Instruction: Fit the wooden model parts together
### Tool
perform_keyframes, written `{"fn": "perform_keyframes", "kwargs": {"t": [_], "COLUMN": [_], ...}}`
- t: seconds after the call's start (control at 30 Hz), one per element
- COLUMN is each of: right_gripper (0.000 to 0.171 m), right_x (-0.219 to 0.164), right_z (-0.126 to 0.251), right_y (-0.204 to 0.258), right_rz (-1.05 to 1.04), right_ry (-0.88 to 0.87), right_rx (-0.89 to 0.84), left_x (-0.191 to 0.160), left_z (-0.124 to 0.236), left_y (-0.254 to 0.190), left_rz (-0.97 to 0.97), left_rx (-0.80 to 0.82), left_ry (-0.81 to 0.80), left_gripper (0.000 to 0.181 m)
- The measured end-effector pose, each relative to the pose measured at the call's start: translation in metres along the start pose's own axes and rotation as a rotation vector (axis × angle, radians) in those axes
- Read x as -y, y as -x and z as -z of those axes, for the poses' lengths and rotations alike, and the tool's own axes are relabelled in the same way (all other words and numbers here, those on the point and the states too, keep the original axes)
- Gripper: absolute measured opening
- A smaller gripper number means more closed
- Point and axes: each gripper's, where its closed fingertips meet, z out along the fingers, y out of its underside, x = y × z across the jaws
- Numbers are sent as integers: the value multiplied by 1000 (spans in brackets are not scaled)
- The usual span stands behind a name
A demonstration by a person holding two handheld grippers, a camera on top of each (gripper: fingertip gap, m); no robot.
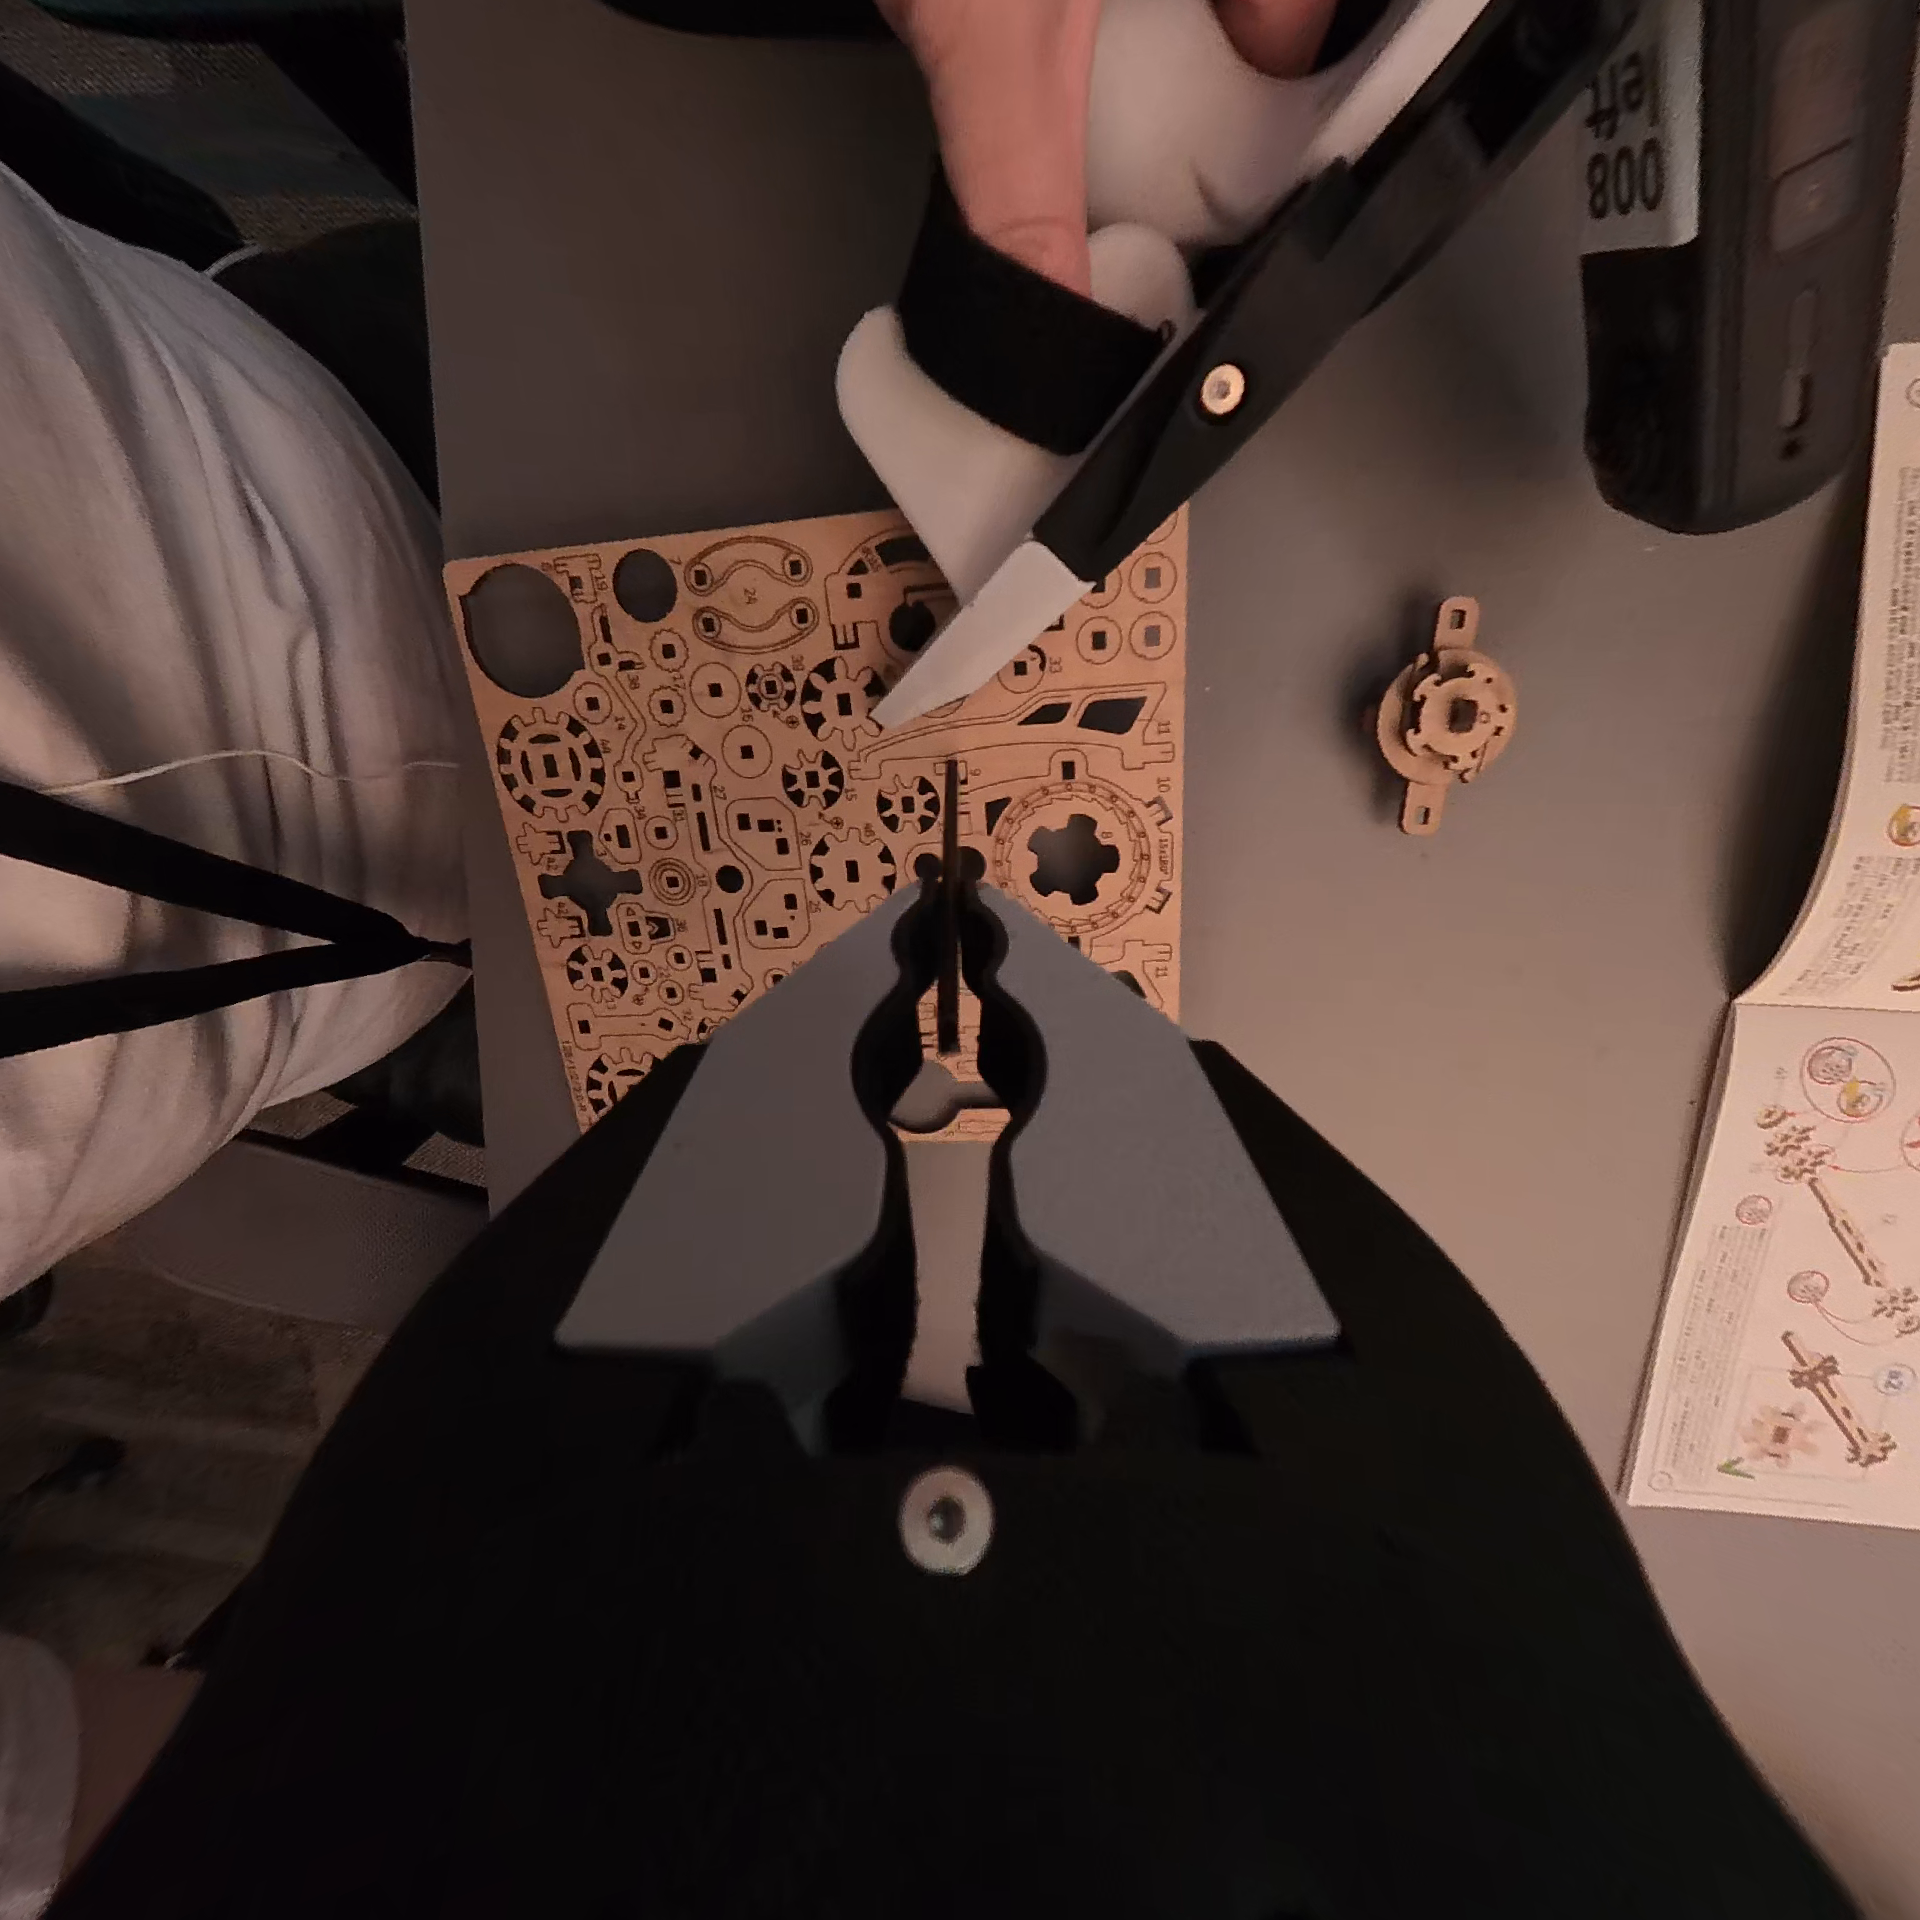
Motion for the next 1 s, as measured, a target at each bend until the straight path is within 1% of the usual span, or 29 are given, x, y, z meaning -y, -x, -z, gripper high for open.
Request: {"fn": "perform_keyframes", "kwargs": {"t": [0.53, 0.83, 1.0], "right_gripper": [3, 2, 2], "right_x": [0, -11, -3], "right_z": [-1, -7, -3], "right_y": [-1, 1, 2], "right_rz": [10, 36, 8], "right_ry": [69, 190, 118], "right_rx": [-24, -46, -35], "left_x": [0, 1, 1], "left_z": [0, 0, 1], "left_y": [1, 2, 0], "left_rz": [-8, -35, -39], "left_rx": [6, 6, -14], "left_ry": [-3, -30, -30], "left_gripper": [12, 8, 10]}}
